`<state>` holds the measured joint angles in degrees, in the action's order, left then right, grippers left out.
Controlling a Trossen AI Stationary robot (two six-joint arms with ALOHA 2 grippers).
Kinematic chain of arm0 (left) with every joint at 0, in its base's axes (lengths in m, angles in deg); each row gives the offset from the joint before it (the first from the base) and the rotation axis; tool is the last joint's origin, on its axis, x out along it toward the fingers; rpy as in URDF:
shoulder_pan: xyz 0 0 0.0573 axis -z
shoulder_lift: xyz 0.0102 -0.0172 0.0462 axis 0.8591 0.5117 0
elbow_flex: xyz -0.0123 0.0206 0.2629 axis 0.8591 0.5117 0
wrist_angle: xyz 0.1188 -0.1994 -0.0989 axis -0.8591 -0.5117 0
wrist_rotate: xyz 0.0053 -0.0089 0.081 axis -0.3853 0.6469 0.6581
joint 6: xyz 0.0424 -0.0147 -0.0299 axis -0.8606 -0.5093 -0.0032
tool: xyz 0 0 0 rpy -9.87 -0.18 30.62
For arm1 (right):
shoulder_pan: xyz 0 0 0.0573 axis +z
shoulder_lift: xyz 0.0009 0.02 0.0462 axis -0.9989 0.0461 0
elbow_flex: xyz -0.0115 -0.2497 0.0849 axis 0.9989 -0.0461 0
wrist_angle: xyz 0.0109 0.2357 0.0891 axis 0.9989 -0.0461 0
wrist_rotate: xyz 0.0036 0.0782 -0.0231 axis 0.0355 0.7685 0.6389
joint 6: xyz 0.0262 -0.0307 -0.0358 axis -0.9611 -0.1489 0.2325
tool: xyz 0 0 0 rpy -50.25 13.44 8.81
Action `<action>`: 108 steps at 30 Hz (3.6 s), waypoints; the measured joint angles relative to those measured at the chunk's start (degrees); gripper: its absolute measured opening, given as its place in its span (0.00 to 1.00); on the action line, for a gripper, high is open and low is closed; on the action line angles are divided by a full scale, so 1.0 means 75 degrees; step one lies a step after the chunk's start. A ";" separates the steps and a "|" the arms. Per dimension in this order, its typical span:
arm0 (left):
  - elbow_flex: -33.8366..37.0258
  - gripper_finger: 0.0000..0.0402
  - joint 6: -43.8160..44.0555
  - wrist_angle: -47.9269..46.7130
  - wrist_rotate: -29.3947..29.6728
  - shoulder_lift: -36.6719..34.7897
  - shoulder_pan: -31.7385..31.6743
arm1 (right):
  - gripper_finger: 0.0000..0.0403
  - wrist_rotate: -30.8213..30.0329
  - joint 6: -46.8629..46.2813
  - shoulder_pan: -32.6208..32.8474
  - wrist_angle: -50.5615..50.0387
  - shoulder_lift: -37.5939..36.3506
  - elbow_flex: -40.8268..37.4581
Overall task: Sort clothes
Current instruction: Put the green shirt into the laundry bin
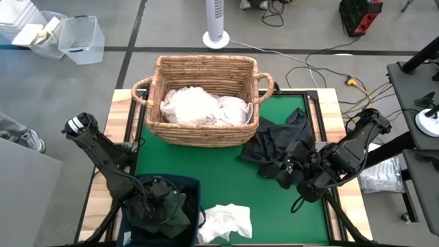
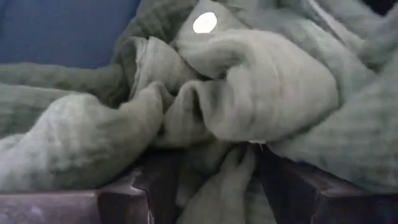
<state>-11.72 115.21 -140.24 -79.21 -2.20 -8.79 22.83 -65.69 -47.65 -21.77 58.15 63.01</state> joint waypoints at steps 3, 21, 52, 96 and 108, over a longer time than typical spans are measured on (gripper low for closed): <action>-0.0220 0.48 -0.0029 -0.0223 0.0008 0.0000 0.0000 | 0.61 -0.0003 0.0034 0.0000 -0.0009 0.0000 0.0000; -0.2279 0.43 -0.1201 -0.1587 0.0655 -0.0017 -0.0003 | 0.59 -0.0006 0.0096 0.0000 -0.0014 0.0000 0.0000; 0.0390 0.00 -0.2258 0.1920 0.1078 -0.0017 -0.0076 | 0.60 0.0017 -0.0032 0.0000 0.0061 0.0000 0.0000; -0.2163 0.00 -0.2080 -0.1567 0.1116 -0.0026 -0.0067 | 0.59 0.0287 -0.0701 -0.0233 -0.0057 0.0003 0.0002; -0.3511 0.00 -0.2375 -0.2409 0.2064 -0.0029 -0.0067 | 0.58 0.1244 0.0188 -0.0599 0.0121 0.0003 0.0001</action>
<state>-38.05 97.40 -158.31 -63.73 -2.42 -9.29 32.16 -64.28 -52.15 -20.87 58.17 63.02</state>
